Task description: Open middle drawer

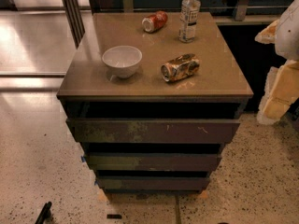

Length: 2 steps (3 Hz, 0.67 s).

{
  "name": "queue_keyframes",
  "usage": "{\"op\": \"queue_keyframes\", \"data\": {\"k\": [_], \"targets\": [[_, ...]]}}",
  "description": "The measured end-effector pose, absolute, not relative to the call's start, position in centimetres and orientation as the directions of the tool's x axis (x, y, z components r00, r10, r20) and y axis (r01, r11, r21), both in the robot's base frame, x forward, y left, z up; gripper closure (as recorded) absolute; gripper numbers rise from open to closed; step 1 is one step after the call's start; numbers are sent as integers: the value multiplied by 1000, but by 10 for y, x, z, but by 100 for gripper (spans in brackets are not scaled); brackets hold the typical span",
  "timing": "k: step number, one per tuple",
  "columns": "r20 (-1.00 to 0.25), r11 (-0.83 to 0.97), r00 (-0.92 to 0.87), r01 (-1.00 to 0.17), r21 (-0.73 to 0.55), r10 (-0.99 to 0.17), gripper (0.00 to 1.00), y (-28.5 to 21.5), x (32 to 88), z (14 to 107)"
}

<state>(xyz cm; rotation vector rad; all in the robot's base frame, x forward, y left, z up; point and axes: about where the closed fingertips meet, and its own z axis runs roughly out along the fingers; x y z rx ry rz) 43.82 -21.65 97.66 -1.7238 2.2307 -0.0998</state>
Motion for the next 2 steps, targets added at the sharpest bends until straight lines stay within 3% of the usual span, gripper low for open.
{"op": "queue_keyframes", "data": {"k": [2], "targets": [[-279,293,-227,-929,-225,-933,0,-212,424,950]]}}
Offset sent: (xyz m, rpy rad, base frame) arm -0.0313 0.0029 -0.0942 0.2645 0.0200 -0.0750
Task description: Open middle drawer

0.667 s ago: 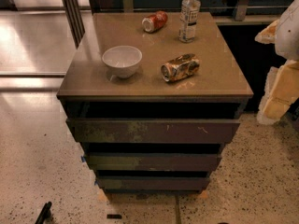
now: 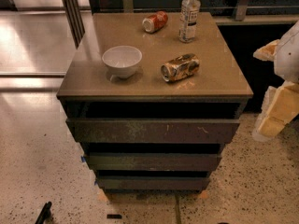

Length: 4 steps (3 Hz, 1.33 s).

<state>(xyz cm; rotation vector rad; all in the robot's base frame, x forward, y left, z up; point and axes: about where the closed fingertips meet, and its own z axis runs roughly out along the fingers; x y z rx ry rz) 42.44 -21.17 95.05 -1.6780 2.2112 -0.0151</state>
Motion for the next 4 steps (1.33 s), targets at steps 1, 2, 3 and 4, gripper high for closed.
{"op": "queue_keyframes", "data": {"k": [1,2,3,4], "targets": [[-414,394,-292,-900,-188,-862,0,-206,395,912],[-509,485,-354,-862,-148,-784,0,-199,372,863],[-578,562,-424,-824,-73,-697,0,-189,357,792],[-582,598,-447,-797,-86,-680,0,-194,357,774]]}}
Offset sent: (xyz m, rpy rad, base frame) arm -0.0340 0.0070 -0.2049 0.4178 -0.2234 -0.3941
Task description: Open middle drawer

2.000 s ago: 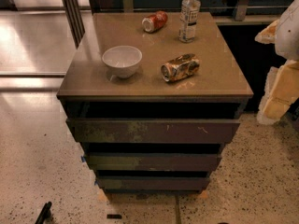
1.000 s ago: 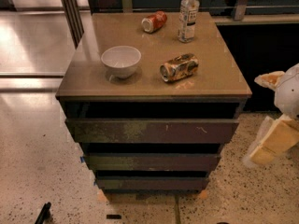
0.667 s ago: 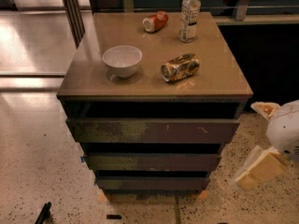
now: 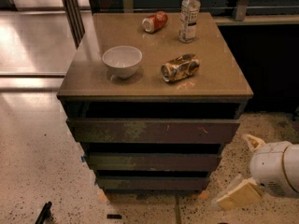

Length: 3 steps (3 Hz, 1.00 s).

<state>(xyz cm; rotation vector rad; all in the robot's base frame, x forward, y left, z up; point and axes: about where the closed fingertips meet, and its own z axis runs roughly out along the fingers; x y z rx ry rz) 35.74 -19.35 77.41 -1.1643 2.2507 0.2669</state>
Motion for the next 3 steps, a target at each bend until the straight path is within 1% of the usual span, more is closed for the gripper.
{"op": "queue_keyframes", "data": {"k": [1,3], "targets": [[-582,598,-446,-797,-88,-680,18,-194,358,775],[-582,598,-446,-797,-88,-680,65,-193,358,775]]}}
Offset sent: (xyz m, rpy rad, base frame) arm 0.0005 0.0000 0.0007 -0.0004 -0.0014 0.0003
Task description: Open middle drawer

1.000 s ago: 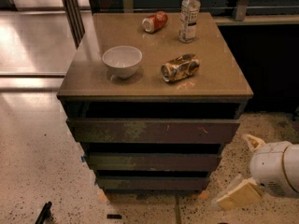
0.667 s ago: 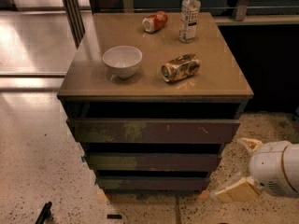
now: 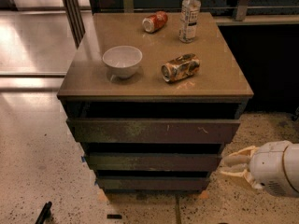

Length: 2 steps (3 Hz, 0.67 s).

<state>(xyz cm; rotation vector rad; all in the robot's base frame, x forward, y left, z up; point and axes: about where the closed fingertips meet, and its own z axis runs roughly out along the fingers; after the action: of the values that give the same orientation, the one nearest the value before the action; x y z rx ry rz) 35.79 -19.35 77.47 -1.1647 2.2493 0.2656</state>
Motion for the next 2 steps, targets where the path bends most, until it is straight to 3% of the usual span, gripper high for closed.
{"op": "queue_keyframes", "data": {"k": [1,2], "targets": [[-582,598,-446,-797,-88,-680,88,-193,358,775],[-617,650,-477,-756,-75,-626,100,-196,362,758]]}}
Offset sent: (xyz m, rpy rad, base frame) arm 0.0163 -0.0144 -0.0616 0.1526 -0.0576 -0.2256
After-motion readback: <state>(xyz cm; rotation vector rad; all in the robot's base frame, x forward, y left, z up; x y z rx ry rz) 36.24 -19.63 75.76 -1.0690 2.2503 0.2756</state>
